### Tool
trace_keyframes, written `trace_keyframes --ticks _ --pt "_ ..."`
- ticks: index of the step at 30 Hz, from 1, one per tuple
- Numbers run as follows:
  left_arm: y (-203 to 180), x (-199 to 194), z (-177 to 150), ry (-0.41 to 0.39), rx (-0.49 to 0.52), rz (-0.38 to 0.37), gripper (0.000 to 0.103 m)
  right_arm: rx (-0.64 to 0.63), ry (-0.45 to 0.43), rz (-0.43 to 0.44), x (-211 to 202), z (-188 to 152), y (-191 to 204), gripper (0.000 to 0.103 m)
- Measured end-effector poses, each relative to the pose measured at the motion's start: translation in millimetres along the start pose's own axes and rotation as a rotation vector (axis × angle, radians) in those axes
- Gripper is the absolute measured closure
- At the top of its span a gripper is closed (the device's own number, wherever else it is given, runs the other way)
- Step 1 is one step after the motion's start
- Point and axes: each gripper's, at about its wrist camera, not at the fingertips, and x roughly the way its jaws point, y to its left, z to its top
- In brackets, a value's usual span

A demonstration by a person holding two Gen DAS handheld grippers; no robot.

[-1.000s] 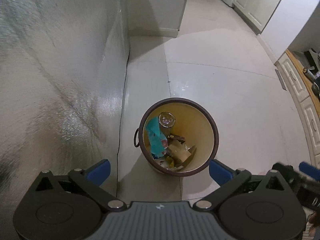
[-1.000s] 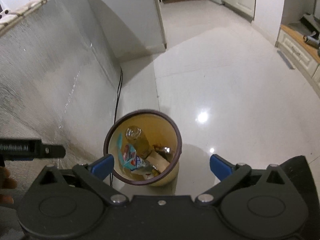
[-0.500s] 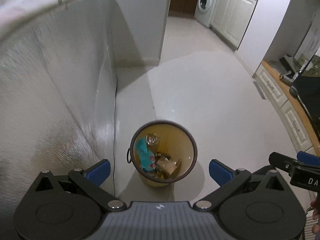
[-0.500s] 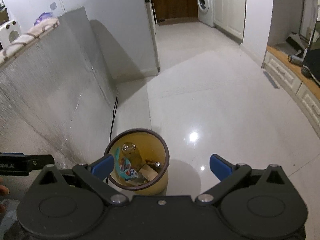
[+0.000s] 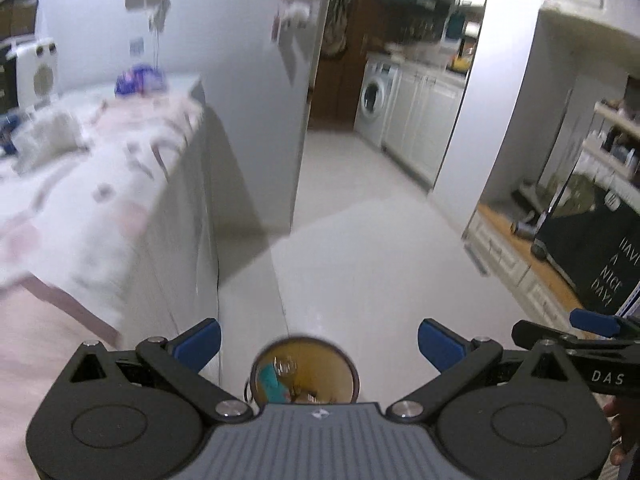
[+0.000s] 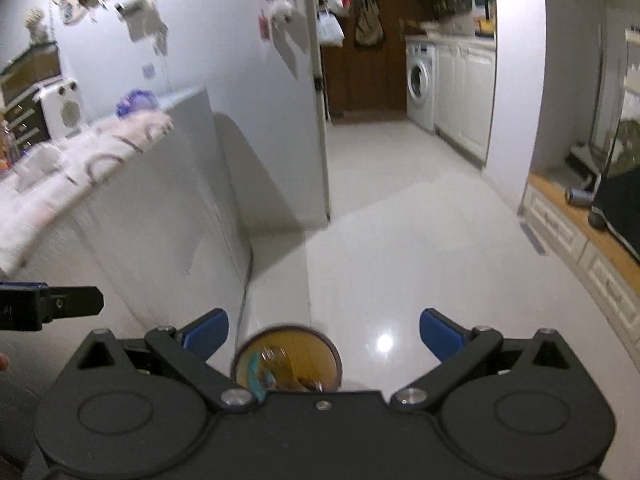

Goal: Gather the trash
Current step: 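Raise both tools from the bin and move back toward the bed, then grasp the crushed blue Pepsi can with the left tool while the right tool reaches toward the white tissue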

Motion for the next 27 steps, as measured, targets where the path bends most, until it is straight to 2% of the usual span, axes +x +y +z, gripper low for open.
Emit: trace_keyframes --ticks 4,12,21,27 --pt "8.4 -38.8 6.9 -0.081 0.003 0.002 0.000 -0.008 -0.067 0.027 -26.7 15.0 14.8 0.000" --pt "42.6 -98.5 18.7 -0.192 0.001 0.066 0.000 -0.053 -0.180 0.108 -60.8 38.2 55.3 0.000" --pt "107.6 -148.9 44.9 -0.293 0.031 0.169 0.000 -0.060 -0.245 0.173 -70.8 61.9 98.7 0.000" --pt "155.4 -163.3 72.2 -0.325 0.054 0.272 0.000 -0.063 -0.264 0.197 -61.4 78.6 130.8 0.000"
